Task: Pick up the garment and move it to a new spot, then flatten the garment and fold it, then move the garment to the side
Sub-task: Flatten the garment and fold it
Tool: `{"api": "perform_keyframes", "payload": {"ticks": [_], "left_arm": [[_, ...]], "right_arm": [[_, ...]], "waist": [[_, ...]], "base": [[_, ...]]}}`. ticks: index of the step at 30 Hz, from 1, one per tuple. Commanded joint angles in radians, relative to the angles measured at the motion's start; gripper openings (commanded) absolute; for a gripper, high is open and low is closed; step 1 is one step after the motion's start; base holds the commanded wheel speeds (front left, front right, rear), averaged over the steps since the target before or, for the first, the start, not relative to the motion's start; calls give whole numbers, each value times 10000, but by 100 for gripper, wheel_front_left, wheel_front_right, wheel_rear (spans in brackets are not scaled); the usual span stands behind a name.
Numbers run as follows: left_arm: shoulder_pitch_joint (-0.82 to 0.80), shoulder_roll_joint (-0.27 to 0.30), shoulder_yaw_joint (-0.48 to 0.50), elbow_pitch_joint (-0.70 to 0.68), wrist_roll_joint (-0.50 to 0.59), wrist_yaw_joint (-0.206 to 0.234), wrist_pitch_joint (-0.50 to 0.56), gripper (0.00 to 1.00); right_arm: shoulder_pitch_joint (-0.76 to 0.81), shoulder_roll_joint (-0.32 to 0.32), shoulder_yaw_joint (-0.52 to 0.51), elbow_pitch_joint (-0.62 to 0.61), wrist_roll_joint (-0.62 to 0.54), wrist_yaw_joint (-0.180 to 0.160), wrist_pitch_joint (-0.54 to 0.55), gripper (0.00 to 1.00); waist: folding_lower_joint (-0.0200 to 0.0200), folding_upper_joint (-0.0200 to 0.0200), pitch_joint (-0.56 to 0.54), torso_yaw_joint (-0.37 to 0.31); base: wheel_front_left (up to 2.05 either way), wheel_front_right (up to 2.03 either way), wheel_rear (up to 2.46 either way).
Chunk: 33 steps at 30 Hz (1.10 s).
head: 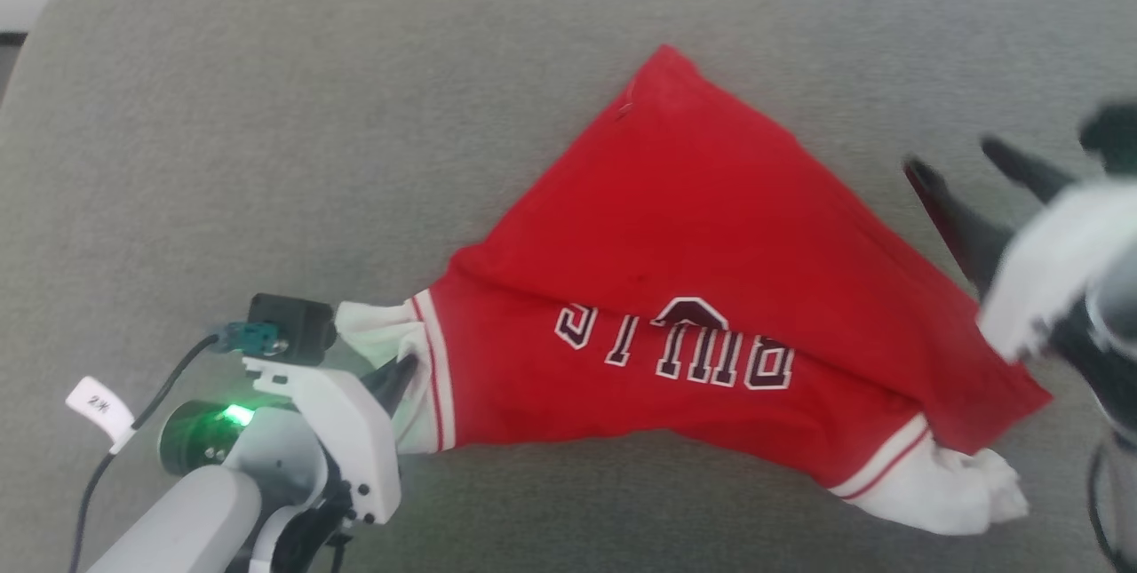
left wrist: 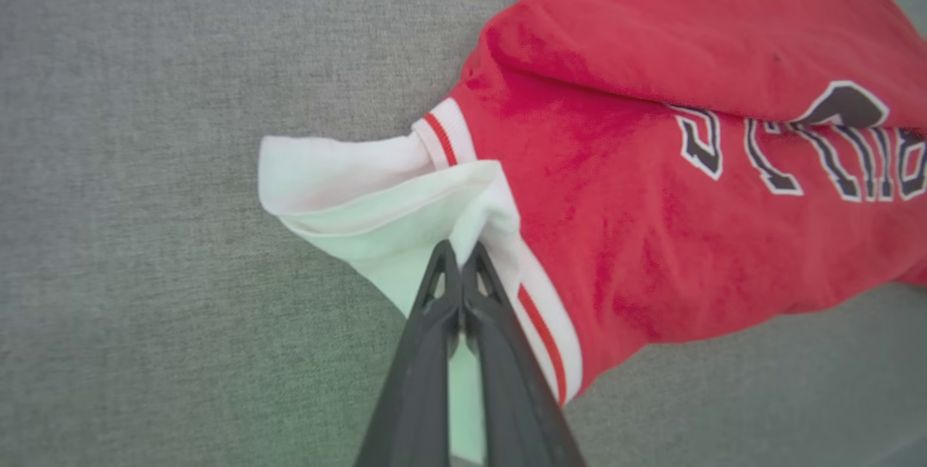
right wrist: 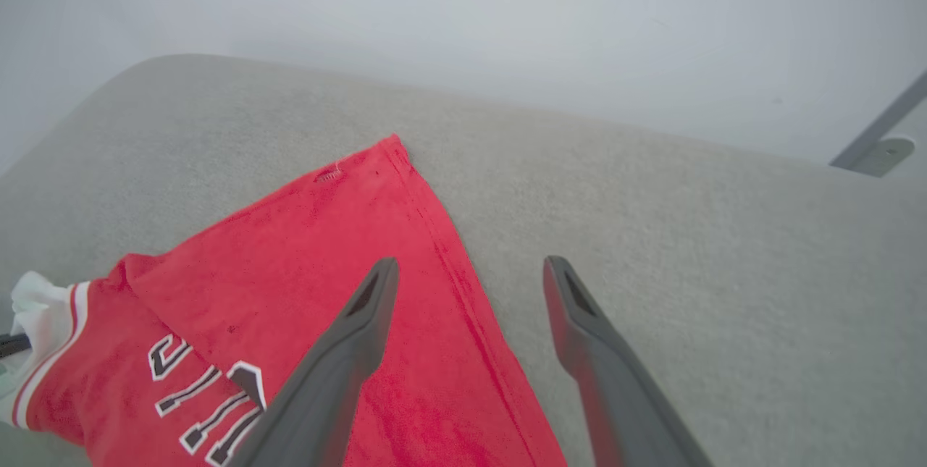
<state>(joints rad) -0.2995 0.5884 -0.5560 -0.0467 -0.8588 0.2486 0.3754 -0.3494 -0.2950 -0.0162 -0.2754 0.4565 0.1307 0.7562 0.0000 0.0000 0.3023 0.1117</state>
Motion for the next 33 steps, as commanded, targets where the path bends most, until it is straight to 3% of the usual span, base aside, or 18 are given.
{"api": "perform_keyframes", "payload": {"ticks": [1,13,21,29,31,33], "left_arm": [[-146,-55,-45,50,85,-56,-72,0],[-1277,-1040,-661,774,275,-776,-202,0],[-1744,-1625,-897,1522,182,-1233,-446,0],[-1890,-1879,-973,2063,101,-1462,-647,0],[-1920,-1912,-969,2188,82,-1507,-690,0],[-1939,-1918,-946,2296,51,-1536,-725,0]], "right_arm": [[-405,32,155,359,86,0,-147,100],[-5136,-725,2711,6298,27,-2,-1310,100],[-6748,-1166,4692,9278,360,-2,-548,100],[-7041,-1347,6499,10912,873,1,1033,100],[-7019,-1481,6949,11161,1156,6,1580,0],[-7143,-1751,7220,11262,1338,12,1764,0]], "waist": [[0,0,184,245],[0,0,1050,1923],[0,0,1433,2793],[0,0,1570,3109],[0,0,1574,3128],[0,0,1568,3106]], "base": [[0,0,0],[0,0,0],[0,0,0],[0,0,0],[0,0,0],[0,0,0]]}}
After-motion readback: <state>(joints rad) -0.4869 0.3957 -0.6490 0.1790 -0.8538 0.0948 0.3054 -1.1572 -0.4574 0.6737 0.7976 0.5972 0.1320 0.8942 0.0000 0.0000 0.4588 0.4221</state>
